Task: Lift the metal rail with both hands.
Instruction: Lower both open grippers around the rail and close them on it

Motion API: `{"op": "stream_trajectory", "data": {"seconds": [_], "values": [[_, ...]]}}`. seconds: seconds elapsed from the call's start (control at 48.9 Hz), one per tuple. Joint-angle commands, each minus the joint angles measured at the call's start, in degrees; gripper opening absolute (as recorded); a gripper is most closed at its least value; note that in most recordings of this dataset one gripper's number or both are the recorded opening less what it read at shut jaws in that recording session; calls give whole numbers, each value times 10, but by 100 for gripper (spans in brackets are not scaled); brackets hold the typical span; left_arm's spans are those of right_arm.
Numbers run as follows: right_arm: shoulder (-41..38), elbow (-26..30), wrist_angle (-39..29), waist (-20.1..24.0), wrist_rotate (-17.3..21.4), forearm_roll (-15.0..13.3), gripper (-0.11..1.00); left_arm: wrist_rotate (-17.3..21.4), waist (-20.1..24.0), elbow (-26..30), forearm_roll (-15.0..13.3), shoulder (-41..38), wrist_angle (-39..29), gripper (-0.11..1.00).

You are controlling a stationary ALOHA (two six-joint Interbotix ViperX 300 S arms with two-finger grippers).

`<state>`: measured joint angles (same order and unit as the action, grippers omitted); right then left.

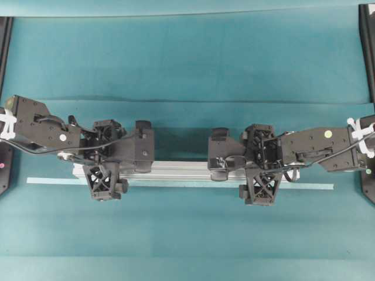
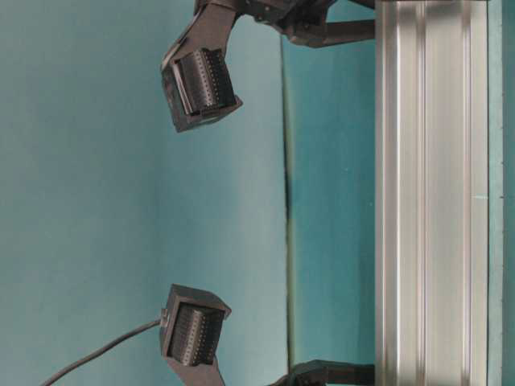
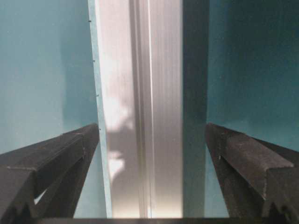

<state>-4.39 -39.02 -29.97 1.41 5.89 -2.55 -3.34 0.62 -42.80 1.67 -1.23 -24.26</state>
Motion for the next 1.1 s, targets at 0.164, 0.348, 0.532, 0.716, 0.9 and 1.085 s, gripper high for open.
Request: {"op": "stream_trajectory", "data": {"seconds": [0.164,0.348,0.532,0.716,0.9,1.085], "values": [[-7,7,-6,2,4,1,87,1,-5,6,1,4,1,88],[-9,11,-14,2,3,11,39,-4,-5,4,1,5,-3,38],[-9,11,-16,2,0,14,39,-2,-8,5,1,5,-4,37],[-9,11,-16,2,0,14,39,-2,-8,4,1,6,-4,37],[-2,17,-30,2,1,33,39,-5,-8,7,1,11,-11,36],[17,35,-64,2,2,40,39,-3,-8,11,1,41,-29,36]]}}
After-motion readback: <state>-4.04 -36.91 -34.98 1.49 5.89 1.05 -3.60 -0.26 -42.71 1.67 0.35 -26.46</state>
